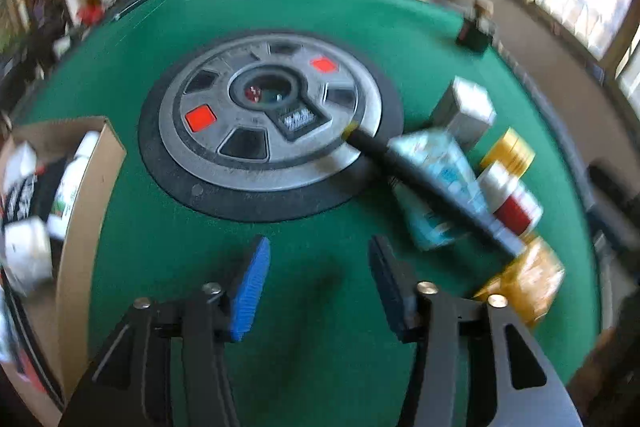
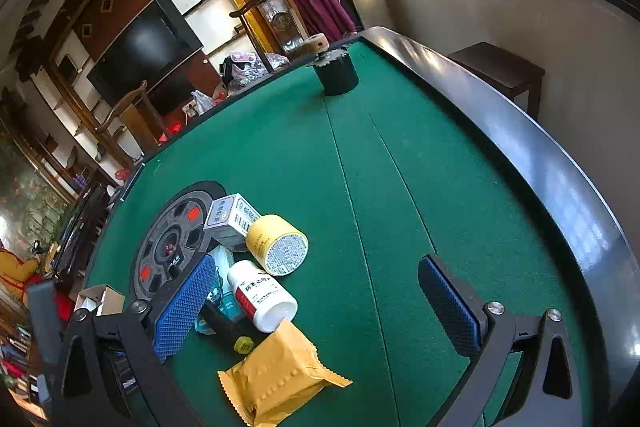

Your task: Organize objects

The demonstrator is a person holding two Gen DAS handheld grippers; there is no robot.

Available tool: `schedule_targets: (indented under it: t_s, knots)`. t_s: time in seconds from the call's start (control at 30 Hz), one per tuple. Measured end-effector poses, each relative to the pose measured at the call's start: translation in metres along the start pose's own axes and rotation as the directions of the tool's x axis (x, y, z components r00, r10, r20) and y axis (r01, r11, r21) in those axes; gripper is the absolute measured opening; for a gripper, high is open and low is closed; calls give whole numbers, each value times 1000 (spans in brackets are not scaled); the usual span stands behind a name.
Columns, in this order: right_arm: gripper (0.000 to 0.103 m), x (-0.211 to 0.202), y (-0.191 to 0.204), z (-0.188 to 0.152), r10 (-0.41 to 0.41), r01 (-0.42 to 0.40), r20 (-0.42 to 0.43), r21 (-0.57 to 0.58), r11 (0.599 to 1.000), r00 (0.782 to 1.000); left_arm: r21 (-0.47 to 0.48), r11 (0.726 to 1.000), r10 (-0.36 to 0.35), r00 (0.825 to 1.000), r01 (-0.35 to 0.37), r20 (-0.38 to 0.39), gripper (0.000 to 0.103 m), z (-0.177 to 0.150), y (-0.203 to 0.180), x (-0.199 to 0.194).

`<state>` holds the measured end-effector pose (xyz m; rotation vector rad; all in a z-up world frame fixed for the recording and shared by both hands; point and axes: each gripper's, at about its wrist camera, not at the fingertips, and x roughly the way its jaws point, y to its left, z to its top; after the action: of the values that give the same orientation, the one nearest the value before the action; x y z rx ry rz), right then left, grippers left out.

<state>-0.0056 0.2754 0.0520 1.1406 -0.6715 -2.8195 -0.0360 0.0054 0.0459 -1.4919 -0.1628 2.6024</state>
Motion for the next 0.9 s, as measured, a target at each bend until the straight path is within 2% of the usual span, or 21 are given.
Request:
schedule_targets:
  t_s: [0.03, 0.07, 0.13, 0.2, 0.27, 0.33, 0.37, 0.43, 0.5, 0.6, 0.7, 0.8, 0.87, 0.9]
  knots:
    - [103, 0, 1, 0, -2, 2, 2, -5, 1000, 1000, -38, 999, -18, 1000, 18, 22, 76, 3, 0, -4]
    - [103, 1, 2, 0, -3, 4, 3, -10, 1000, 1000, -70, 997, -20, 999, 23, 41, 84, 8, -2, -6]
    - [103, 3, 4, -1, -2, 2, -5, -21, 1000, 1000, -107, 994, 7, 999, -1, 54, 85, 16, -11, -5]
    - [103, 3, 5, -3, 0, -1, -7, -25, 1000, 1000, -88, 996, 35, 997, -30, 63, 86, 23, -28, 1]
    - [103, 2, 5, -2, 6, -6, -4, -30, 1000, 1000, 3, 990, 140, 987, -141, 81, 88, 26, -53, 13]
    - [103, 1, 4, -2, 8, -8, 5, -22, 1000, 1000, 82, 975, 198, 974, -207, 111, 90, 22, -66, 22]
    - [103, 0, 3, -1, 11, -11, 10, -16, 1000, 1000, 107, 969, 207, 967, -224, 148, 92, 20, -68, 20]
    - [103, -3, 0, 0, 12, -12, 22, -4, 1000, 1000, 160, 959, 207, 964, -234, 167, 92, 17, -70, 17]
    - [103, -3, -2, 0, 8, -8, 23, 3, 1000, 1000, 190, 956, 197, 968, -225, 157, 92, 17, -63, 14]
    - [103, 0, -1, 0, 10, -10, 9, 6, 1000, 1000, 210, 944, 235, 965, -254, 114, 88, 12, -47, 13]
    - [103, 0, 0, 0, 9, -9, 8, 1, 1000, 1000, 174, 962, 204, 978, -209, 48, 87, 0, -25, 8]
    - [103, -2, 0, -1, 11, -11, 18, 1, 1000, 1000, 84, 990, 103, 992, -109, 78, 87, -5, -13, -12]
    - [103, -2, 0, -1, 12, -12, 17, 3, 1000, 1000, 56, 998, 3, 995, -8, 104, 88, 1, -16, -20]
    - [103, -1, 0, -1, 16, -16, 14, 5, 1000, 1000, 44, 999, -22, 995, 17, 95, 88, 5, -20, -18]
